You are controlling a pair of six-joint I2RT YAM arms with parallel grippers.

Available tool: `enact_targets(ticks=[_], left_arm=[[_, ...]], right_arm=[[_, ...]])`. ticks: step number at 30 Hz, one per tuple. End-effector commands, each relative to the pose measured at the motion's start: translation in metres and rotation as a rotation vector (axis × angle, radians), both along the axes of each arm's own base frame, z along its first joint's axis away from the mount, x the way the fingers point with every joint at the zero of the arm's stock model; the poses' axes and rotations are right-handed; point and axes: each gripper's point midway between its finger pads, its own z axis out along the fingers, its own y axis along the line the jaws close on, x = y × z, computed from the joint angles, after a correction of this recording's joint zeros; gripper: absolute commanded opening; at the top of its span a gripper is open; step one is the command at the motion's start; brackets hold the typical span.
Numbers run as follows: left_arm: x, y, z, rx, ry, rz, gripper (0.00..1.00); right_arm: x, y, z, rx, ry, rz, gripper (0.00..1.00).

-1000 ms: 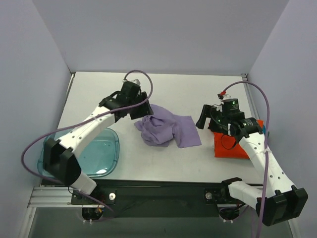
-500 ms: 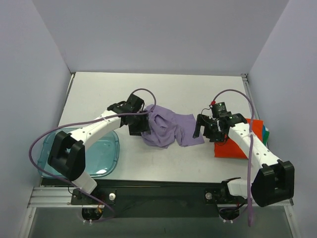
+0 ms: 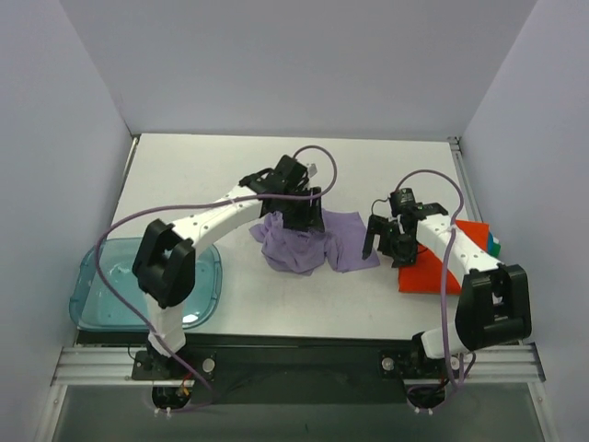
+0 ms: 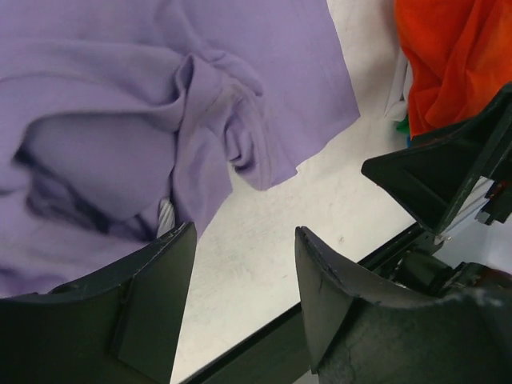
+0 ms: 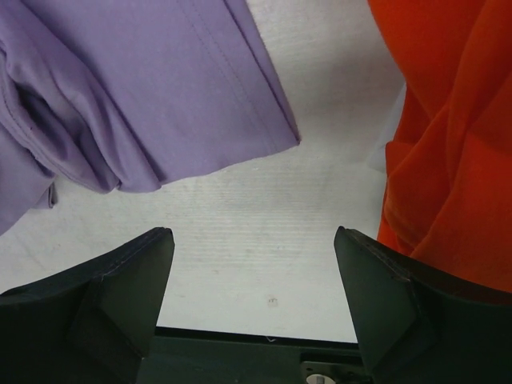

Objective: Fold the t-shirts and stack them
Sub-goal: Flatten out the tshirt

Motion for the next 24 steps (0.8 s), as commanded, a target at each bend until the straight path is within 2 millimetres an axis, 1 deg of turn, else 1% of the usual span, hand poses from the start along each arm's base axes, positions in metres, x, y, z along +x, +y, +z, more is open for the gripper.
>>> enact_targets(ticks=[1,2,3,4,7,9,10,13,19,20,24], left_arm=[[0.006,-0.028,-0.002,-0.004,-0.029,-0.133,0.63],[0.008,-0.031,-0.006,0.012,-0.028,-0.142,0.63],[0.011,-0.033,-0.003,0.024,-0.035,-0.148,0.63],[0.015,-0.033,-0.016,0.054,-0.023,-0.153,0.63],[0.024,-0.032,-0.029,0.107,-0.025,-0.144,0.64],[0.028,-0.032,-0.031,0.126,-0.032,-0.141,0.65],[0.029,-0.031,-0.040,0.148,-0.018,-0.138,0.66],[0.034,-0.024,-0.052,0.206,-0.016,-0.125,0.68],[0.040,-0.027,-0.063,0.211,-0.020,-0.118,0.74],[0.041,-0.030,-0.063,0.203,-0.021,-0.118,0.74],[0.043,-0.036,-0.073,0.187,-0.003,-0.129,0.75]], right_arm=[[0.011,-0.002,0.005,0.007,-0.010,-0.022,0.83],[0.011,-0.001,0.004,0.015,-0.005,-0.021,0.82],[0.012,0.001,0.003,0.028,-0.001,-0.023,0.82],[0.012,0.001,0.003,0.035,0.001,-0.024,0.81],[0.016,0.003,0.000,0.048,0.005,-0.026,0.78],[0.018,0.004,-0.002,0.056,0.014,-0.027,0.76],[0.019,0.006,-0.002,0.062,0.018,-0.025,0.75],[0.022,0.009,-0.002,0.080,0.023,-0.020,0.73],[0.026,0.012,-0.006,0.089,0.037,-0.024,0.73],[0.026,0.012,-0.009,0.092,0.046,-0.022,0.73],[0.027,0.013,-0.014,0.093,0.062,-0.022,0.73]])
